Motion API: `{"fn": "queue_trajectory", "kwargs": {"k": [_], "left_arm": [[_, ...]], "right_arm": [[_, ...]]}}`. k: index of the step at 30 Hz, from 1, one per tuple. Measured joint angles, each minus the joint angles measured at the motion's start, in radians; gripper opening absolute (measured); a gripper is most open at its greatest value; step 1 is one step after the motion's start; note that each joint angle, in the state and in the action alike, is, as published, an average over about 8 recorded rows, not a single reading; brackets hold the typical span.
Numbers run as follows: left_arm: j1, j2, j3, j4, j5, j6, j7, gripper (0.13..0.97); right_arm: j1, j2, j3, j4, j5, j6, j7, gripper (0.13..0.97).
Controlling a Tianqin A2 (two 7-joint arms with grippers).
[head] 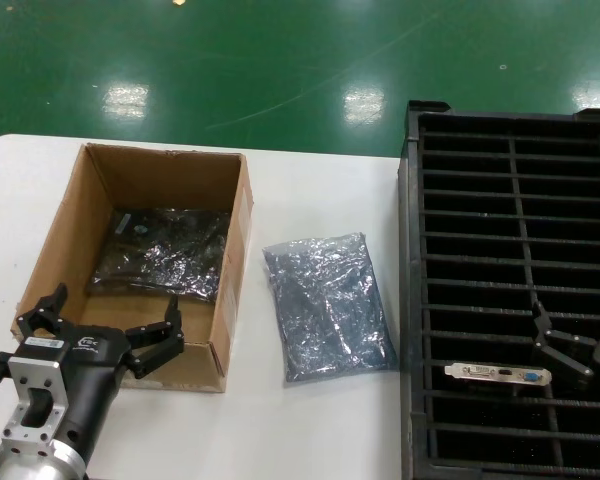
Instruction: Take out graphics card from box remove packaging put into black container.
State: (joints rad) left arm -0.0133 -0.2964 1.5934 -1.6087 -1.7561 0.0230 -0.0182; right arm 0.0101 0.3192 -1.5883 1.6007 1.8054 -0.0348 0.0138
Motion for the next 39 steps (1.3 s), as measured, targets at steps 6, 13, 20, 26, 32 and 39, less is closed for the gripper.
{"fn": "queue_trajectory", "kwargs": {"k": [6, 13, 20, 26, 32, 39], "left_arm": [[0.0, 0.0, 0.0, 0.0, 0.0, 0.0, 0.0, 0.966], [0.0, 0.0, 0.0, 0.0, 0.0, 0.0, 0.0, 0.966], [0.0, 0.0, 0.0, 0.0, 0.0, 0.0, 0.0, 0.966], [0.0, 0.0, 0.0, 0.0, 0.0, 0.0, 0.0, 0.966], [0.0, 0.0, 0.0, 0.0, 0.0, 0.0, 0.0, 0.966], [0.0, 0.0, 0.0, 0.0, 0.0, 0.0, 0.0, 0.966]], "right_arm": [[0.0, 0.0, 0.0, 0.0, 0.0, 0.0, 0.0, 0.966], [0.0, 0.0, 0.0, 0.0, 0.0, 0.0, 0.0, 0.966], [0.0, 0.0, 0.0, 0.0, 0.0, 0.0, 0.0, 0.966], [0.0, 0.0, 0.0, 0.0, 0.0, 0.0, 0.0, 0.966], [0.0, 0.0, 0.0, 0.0, 0.0, 0.0, 0.0, 0.966], [0.0, 0.0, 0.0, 0.0, 0.0, 0.0, 0.0, 0.966]]}}
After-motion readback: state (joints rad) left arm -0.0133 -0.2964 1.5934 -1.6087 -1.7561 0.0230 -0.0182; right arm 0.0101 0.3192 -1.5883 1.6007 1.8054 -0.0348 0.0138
